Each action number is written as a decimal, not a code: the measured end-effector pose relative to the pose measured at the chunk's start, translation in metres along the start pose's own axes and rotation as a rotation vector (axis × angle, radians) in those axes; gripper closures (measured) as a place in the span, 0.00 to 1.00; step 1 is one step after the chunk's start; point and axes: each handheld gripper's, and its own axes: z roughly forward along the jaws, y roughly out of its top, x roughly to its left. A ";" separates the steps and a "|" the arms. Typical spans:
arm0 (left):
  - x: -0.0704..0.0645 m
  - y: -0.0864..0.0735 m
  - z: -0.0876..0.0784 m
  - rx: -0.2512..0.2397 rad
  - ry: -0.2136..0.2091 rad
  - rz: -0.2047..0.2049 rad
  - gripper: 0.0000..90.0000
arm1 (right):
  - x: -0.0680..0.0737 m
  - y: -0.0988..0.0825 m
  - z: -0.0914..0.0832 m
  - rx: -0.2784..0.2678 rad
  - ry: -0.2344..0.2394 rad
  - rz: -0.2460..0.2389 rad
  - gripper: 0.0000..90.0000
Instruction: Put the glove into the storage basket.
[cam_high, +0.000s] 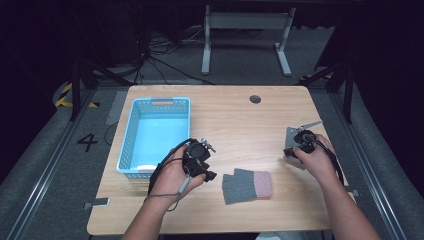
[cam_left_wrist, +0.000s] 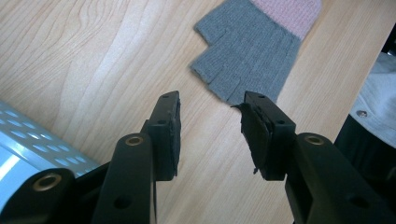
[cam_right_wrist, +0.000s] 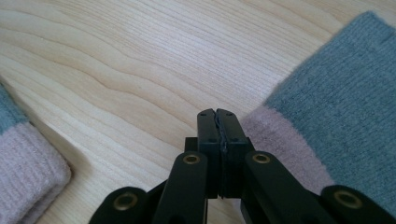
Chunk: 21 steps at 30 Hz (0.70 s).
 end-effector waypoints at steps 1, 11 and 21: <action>0.000 0.000 0.000 0.000 0.001 0.001 0.65 | 0.000 0.000 0.000 0.000 0.000 0.000 1.00; 0.000 0.001 0.000 -0.002 0.000 0.010 0.65 | -0.006 -0.005 0.005 0.029 0.007 0.019 1.00; -0.003 0.007 0.002 0.000 -0.010 0.033 0.64 | -0.016 -0.020 -0.006 0.054 -0.015 0.050 1.00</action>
